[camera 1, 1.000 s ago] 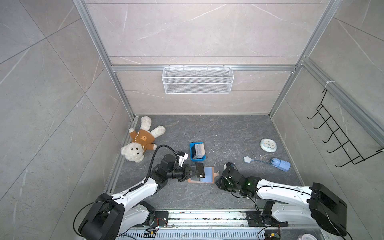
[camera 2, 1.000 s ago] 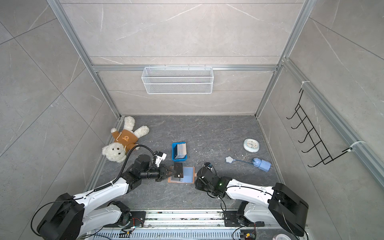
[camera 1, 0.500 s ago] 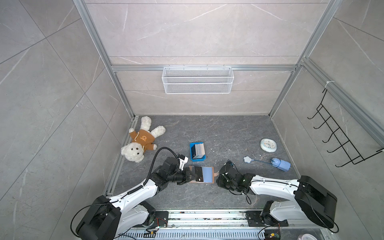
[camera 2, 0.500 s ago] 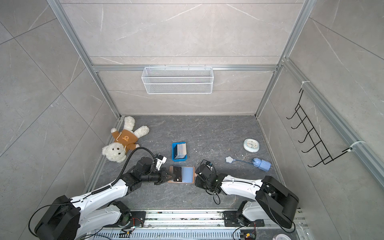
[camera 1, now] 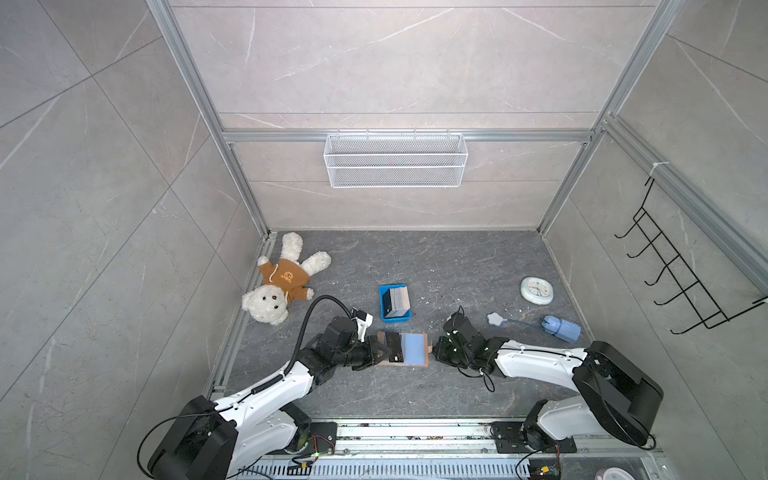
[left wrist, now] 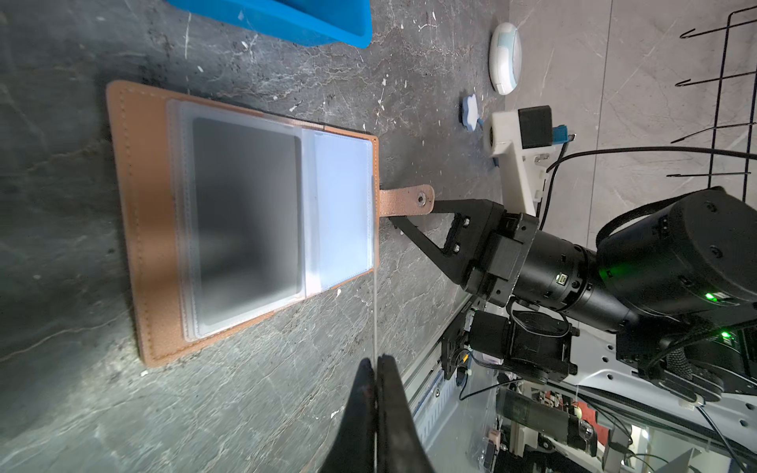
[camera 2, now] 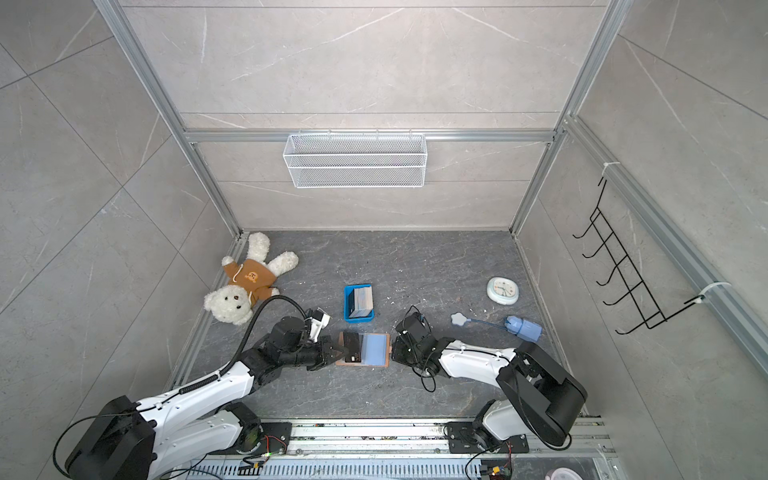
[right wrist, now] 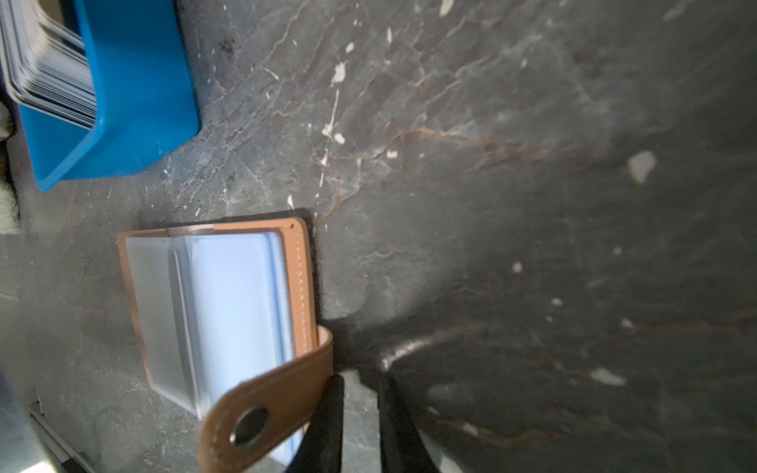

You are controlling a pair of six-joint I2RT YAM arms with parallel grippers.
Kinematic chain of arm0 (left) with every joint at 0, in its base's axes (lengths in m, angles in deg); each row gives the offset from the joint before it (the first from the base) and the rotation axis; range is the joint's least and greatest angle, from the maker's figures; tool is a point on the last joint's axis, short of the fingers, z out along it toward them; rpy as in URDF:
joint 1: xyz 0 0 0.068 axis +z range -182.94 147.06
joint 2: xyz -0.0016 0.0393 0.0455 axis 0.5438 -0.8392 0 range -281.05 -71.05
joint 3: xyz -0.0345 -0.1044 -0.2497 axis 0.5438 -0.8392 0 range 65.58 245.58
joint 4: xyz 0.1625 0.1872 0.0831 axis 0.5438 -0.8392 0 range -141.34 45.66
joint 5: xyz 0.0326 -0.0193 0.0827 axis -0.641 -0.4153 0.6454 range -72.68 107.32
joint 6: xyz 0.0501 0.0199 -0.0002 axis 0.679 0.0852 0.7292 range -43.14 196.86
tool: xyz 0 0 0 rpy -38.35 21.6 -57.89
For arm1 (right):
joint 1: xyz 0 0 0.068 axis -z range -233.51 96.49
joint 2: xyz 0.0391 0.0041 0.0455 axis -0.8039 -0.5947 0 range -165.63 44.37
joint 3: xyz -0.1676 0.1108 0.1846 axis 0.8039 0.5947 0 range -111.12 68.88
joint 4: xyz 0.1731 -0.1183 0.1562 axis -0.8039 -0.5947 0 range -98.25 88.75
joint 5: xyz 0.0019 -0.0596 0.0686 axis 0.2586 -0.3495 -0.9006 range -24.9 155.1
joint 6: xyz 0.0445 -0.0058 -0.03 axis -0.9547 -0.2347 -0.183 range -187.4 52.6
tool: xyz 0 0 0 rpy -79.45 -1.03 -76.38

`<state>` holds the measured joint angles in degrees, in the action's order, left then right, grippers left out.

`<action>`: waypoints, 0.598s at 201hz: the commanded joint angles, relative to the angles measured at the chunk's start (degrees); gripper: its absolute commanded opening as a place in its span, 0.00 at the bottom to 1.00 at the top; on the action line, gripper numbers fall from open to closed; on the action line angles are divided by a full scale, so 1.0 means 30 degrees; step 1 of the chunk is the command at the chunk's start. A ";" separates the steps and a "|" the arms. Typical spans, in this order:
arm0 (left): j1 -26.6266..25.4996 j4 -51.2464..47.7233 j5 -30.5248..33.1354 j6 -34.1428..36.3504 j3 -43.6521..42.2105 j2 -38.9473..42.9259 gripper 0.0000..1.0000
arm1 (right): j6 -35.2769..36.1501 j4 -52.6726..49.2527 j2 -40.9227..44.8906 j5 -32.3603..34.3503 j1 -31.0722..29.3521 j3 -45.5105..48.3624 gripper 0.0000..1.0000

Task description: Put the credit cards into the card holder

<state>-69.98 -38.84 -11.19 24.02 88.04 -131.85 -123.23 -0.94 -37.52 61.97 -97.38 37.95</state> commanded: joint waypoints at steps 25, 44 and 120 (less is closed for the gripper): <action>-0.0034 0.0160 0.0185 0.0527 0.0185 -0.0580 0.00 | 0.0524 0.0110 0.2098 -0.0509 -0.0044 0.1173 0.20; -0.0035 0.0167 0.0233 0.0664 0.0276 -0.0923 0.00 | 0.0695 0.0361 0.2364 -0.1033 -0.0219 0.1352 0.20; -0.0050 0.0351 0.0002 0.0518 0.0132 -0.0738 0.00 | 0.1865 -0.1198 0.0800 0.0079 -0.0376 -0.0748 0.24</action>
<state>-69.98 -38.75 -11.22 24.06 88.04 -135.39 -120.02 -2.10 -33.82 59.95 -98.24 38.60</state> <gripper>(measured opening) 0.045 0.240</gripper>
